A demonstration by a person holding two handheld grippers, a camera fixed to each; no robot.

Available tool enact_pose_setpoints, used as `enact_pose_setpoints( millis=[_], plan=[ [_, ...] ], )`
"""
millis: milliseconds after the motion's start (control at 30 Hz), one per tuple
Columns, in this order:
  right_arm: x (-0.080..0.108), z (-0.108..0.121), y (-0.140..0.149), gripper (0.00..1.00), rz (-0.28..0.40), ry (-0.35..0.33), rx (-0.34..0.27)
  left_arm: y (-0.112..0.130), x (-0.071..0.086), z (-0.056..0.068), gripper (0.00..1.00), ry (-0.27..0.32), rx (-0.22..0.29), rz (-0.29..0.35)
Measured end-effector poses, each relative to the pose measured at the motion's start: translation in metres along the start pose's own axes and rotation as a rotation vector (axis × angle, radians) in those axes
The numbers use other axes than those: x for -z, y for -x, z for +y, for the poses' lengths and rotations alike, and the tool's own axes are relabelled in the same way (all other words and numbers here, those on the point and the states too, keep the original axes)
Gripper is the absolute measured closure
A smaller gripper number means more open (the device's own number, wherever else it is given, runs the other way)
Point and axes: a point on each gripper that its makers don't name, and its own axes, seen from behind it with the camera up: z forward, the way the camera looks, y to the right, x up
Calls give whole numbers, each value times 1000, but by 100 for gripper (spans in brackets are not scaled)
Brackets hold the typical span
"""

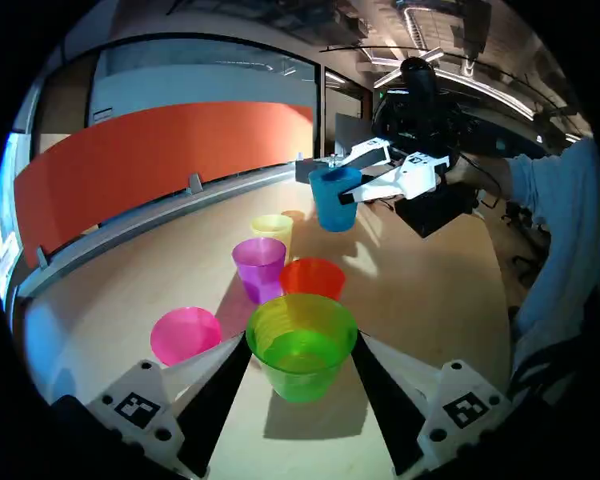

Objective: Pour water

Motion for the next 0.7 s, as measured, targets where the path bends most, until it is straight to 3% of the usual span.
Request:
enact_pose_setpoints(
  millis=[700],
  plan=[
    [-14,-7,29,8,-48,-15,-8,27,-13,-6,13,-16,0,-41]
  ],
)
